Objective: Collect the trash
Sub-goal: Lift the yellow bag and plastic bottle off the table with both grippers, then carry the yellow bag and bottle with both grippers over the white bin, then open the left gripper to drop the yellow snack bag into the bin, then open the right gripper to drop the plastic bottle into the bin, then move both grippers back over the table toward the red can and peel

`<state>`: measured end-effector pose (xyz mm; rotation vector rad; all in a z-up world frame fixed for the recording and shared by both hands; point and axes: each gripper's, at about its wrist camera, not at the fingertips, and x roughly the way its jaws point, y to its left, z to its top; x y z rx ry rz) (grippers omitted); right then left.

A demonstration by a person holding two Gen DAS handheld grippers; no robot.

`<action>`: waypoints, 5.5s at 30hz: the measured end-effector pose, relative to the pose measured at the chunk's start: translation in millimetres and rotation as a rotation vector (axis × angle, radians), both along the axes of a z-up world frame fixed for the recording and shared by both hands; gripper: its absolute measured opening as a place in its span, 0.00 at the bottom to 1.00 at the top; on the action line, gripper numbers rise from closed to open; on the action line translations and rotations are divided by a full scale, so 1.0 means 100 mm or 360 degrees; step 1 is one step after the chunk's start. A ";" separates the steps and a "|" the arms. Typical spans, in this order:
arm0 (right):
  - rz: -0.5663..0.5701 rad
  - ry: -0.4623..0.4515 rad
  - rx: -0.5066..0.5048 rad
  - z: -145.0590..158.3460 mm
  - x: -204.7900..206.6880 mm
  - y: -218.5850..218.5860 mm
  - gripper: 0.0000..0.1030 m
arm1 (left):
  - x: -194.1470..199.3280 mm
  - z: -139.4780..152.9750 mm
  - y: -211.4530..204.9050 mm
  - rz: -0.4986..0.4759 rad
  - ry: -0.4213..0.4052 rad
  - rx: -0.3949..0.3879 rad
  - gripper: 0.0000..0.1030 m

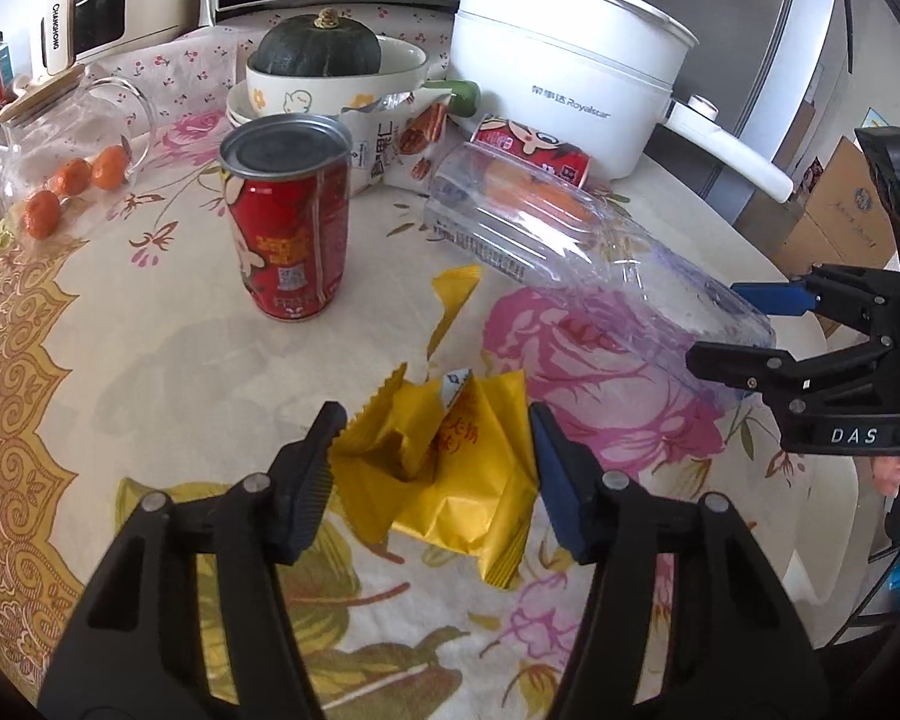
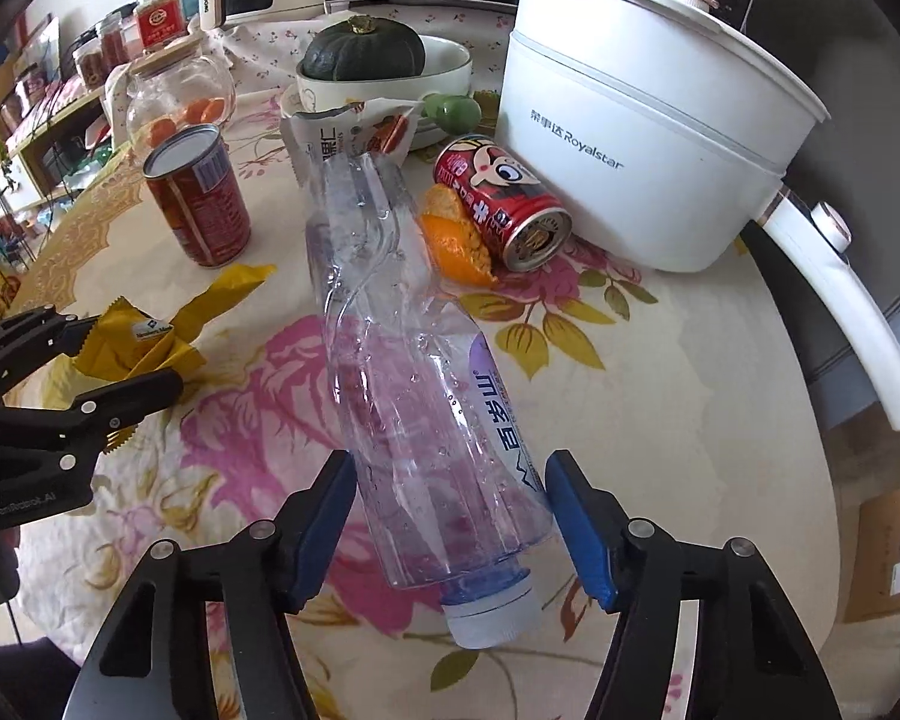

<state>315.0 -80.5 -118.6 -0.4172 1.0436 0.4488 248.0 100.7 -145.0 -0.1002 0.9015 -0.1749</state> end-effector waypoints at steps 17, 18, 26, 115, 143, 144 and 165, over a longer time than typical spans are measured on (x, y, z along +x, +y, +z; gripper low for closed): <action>-0.0283 0.0034 0.0296 0.54 -0.71 -0.61 0.58 | -0.67 0.61 -0.27 -0.0111 -0.0049 0.0086 0.60; -0.0295 0.0026 0.0316 0.57 -0.74 -0.65 0.58 | -0.71 0.64 -0.30 -0.0119 -0.0056 0.0093 0.60; -0.0357 -0.0046 0.0422 0.78 -0.97 -0.95 0.56 | -0.91 0.73 -0.57 -0.0196 -0.0094 0.0150 0.60; -0.0863 0.0083 0.0198 0.57 -1.83 -3.44 0.55 | -0.93 0.13 -3.10 -0.0806 -0.0011 0.0233 0.92; -0.0772 -0.0097 0.0322 0.69 -1.38 -2.44 0.84 | -1.05 0.65 -1.45 -0.0337 -0.0097 0.0259 0.98; -0.0768 -0.0105 0.0326 0.70 -1.38 -2.40 0.84 | -1.05 0.66 -1.40 -0.0319 -0.0096 0.0256 0.99; -0.0617 -0.0237 0.0499 0.83 -1.22 -1.18 0.98 | -1.13 0.83 -0.32 0.0142 -0.0169 0.0222 0.99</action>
